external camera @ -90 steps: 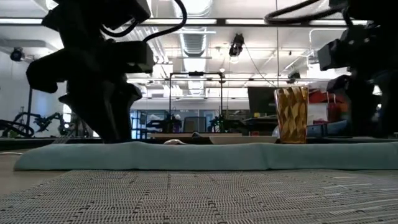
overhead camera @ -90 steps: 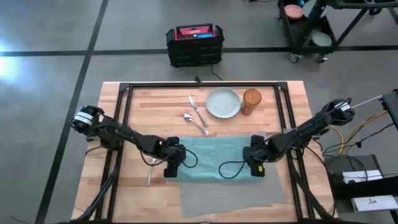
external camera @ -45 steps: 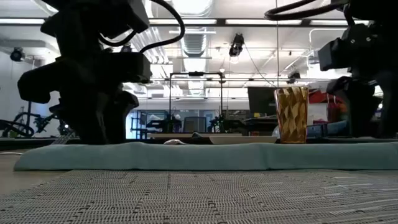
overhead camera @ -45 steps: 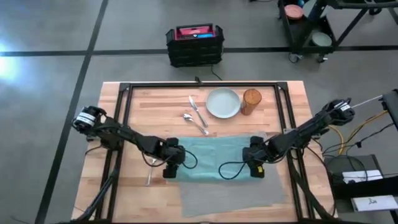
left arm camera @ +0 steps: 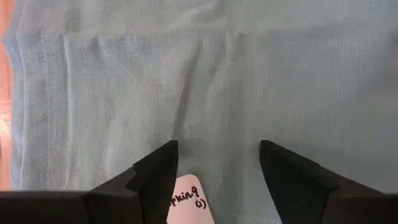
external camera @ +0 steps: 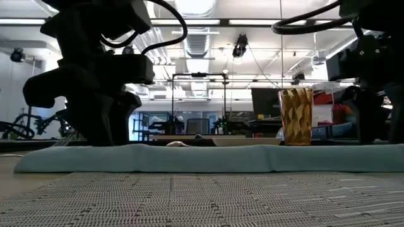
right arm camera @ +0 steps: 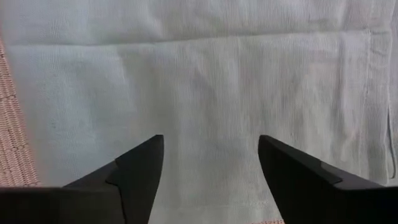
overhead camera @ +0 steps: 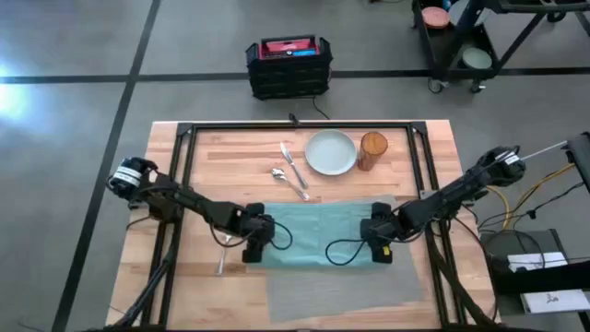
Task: Set table place
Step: Fold the blue napkin on the gray placemat
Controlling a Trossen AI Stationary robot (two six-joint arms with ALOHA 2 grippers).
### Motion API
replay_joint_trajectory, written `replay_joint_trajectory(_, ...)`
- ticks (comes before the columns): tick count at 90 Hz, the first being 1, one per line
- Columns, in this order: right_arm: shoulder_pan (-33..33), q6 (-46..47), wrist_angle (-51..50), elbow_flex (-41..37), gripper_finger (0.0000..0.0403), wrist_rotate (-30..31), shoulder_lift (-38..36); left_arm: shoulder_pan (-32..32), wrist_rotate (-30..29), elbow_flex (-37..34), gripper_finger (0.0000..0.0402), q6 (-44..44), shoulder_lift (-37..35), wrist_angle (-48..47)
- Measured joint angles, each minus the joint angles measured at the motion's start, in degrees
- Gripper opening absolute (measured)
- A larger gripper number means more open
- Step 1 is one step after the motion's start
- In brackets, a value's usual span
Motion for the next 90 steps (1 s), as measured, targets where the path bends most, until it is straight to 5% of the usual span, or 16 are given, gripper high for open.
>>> replay_joint_trajectory(58, 0.0, -1.0, 5.6, -5.5, 0.0259, 0.8, -0.2, 0.0, 0.0, -1.9, 0.0179, -1.3, -0.1, 2.6)
replay_joint_trajectory(90, 0.0, -2.2, 6.2, -6.3, 0.0183, 1.2, -0.1, -0.1, 0.2, -2.6, 0.0117, -1.3, -0.1, 3.1)
